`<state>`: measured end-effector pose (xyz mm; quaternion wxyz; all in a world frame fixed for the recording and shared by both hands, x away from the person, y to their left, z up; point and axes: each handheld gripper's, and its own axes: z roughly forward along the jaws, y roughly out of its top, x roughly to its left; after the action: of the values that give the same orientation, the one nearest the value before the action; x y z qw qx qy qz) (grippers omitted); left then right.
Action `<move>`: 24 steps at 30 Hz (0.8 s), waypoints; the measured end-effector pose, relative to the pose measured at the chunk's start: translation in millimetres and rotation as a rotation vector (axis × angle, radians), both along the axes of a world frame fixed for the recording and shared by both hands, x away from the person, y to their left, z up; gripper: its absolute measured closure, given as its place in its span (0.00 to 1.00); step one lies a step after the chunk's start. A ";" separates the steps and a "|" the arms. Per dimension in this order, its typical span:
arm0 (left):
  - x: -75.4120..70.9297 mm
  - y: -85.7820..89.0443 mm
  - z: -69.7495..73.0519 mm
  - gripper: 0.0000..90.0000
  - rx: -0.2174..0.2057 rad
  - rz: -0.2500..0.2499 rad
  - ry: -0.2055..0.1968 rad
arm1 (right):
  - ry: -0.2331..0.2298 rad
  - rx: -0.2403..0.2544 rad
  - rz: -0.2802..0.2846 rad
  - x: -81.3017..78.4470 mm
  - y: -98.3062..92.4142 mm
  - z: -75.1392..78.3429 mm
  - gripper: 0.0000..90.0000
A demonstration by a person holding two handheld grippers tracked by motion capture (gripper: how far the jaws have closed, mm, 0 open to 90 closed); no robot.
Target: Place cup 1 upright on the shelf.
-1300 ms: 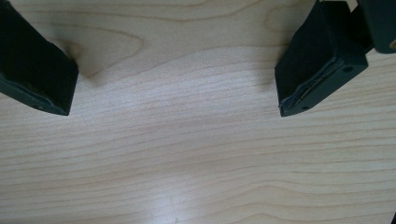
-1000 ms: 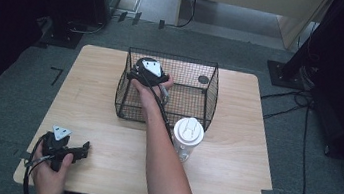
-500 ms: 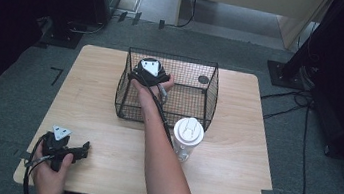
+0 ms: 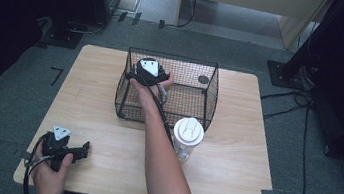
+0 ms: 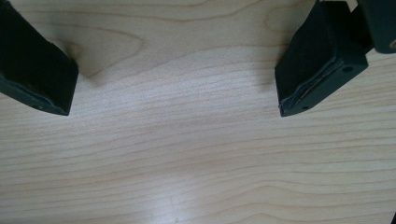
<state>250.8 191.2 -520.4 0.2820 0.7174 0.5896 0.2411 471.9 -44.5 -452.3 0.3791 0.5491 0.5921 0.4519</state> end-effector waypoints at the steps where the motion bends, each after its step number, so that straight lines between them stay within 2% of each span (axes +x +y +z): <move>1: 0.0 0.0 0.0 0.00 0.000 0.000 0.000 | -0.002 -0.002 0.005 -0.1 0.3 0.2 0.01; 6: 0.0 0.1 0.0 0.00 0.000 -0.001 0.000 | -0.012 0.007 -0.004 0.0 -0.1 1.1 0.00; 12: 0.0 0.1 0.0 0.00 0.000 -0.001 0.000 | -0.054 0.031 0.008 -1.5 -1.5 6.3 0.00; 16: 0.1 -0.1 -0.1 0.00 -0.001 0.000 -0.001 | -0.073 0.020 0.019 -2.1 -1.4 9.8 0.00; 24: 0.0 -0.1 0.0 0.00 -0.001 0.000 0.000 | -0.115 0.044 0.027 -7.6 -3.8 30.1 0.00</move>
<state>250.8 191.1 -520.4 0.2823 0.7173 0.5896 0.2410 464.3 -48.4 -422.1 0.3942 0.5223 0.5667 0.5007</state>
